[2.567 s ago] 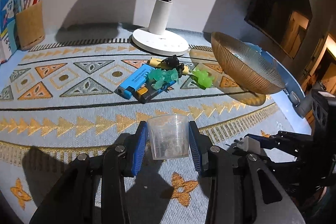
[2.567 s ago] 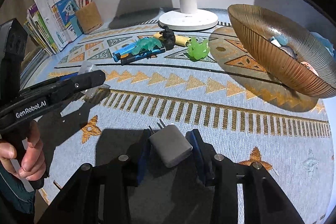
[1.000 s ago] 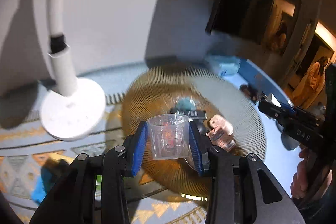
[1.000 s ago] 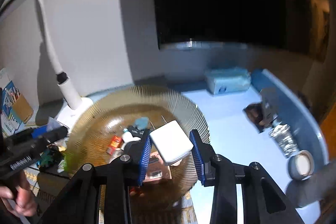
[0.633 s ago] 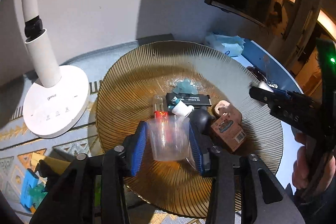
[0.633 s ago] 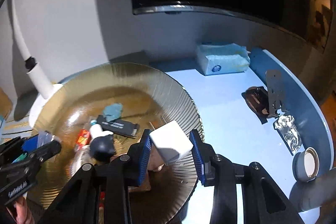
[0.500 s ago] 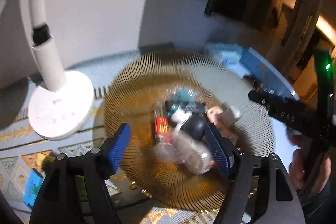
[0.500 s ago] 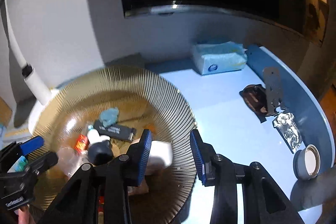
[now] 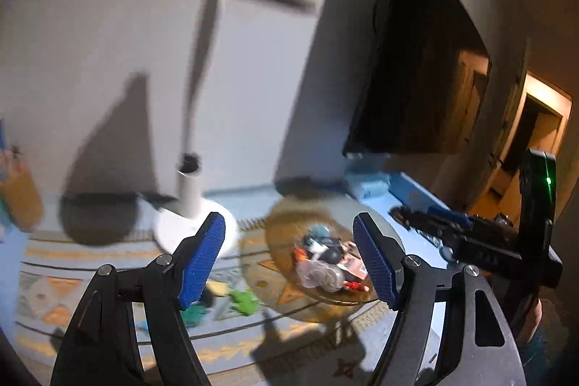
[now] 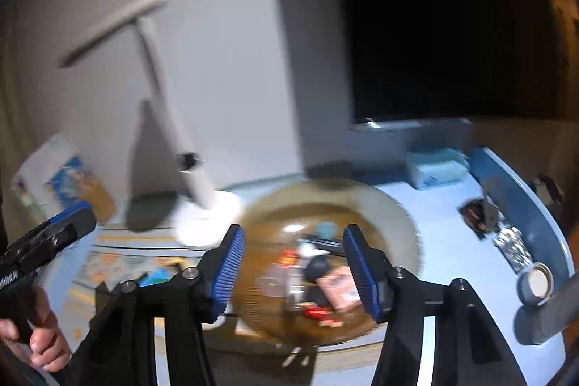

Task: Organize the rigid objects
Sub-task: 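Open both tools and move them back over the remaining toys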

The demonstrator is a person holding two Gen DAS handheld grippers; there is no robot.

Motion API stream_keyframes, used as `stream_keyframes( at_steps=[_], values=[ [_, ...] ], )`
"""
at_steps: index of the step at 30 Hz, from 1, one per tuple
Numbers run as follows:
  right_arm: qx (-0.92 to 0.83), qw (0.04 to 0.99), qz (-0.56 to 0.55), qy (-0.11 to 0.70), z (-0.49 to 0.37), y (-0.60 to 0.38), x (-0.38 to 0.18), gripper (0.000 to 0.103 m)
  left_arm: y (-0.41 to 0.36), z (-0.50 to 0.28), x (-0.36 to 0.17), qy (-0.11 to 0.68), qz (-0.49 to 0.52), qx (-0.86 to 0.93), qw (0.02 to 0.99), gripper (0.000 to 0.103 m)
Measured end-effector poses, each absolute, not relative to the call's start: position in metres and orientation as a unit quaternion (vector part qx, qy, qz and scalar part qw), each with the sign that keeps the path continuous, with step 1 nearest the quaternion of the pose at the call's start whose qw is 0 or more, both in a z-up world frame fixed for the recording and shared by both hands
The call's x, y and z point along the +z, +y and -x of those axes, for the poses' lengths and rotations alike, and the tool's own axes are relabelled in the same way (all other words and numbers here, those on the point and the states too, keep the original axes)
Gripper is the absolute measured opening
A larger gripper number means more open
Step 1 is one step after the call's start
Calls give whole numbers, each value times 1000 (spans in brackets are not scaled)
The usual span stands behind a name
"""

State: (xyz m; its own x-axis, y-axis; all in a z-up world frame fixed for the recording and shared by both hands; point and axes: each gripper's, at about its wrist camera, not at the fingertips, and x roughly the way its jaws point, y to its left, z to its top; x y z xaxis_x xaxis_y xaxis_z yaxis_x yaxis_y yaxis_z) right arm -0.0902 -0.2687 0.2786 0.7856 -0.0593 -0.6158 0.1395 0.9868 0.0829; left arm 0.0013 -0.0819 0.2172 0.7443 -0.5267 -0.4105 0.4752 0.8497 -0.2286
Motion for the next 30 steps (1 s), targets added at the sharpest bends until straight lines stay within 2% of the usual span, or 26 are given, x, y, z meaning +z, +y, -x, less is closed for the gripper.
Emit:
stream_keyframes(
  at_steps=[1,3,7,10,17,20,22,24,30],
  values=[
    [-41,945,-58,319,94,-257,282,56,-72,5,222,228,57,-263,936,73],
    [-19,948,-47,313,99,-231,286,60,-43,20,232,210,68,-239,946,84],
    [32,948,-38,316,105,-185,272,60,-3,36,228,191,83,-199,958,84],
    [52,941,-37,332,103,-160,236,60,24,34,191,212,80,-150,962,92],
    [58,909,-31,411,83,-143,134,60,45,0,64,316,44,-80,944,92],
    [54,895,-36,441,73,-148,104,60,50,-10,34,350,57,-79,932,92],
    [48,889,-40,453,70,-152,89,60,52,-10,29,365,60,-79,926,91],
    [48,885,-50,461,69,-158,81,60,53,-7,33,343,65,-82,934,92],
    [47,883,-85,459,69,-171,81,60,49,-7,29,354,53,-82,930,92]
  ],
)
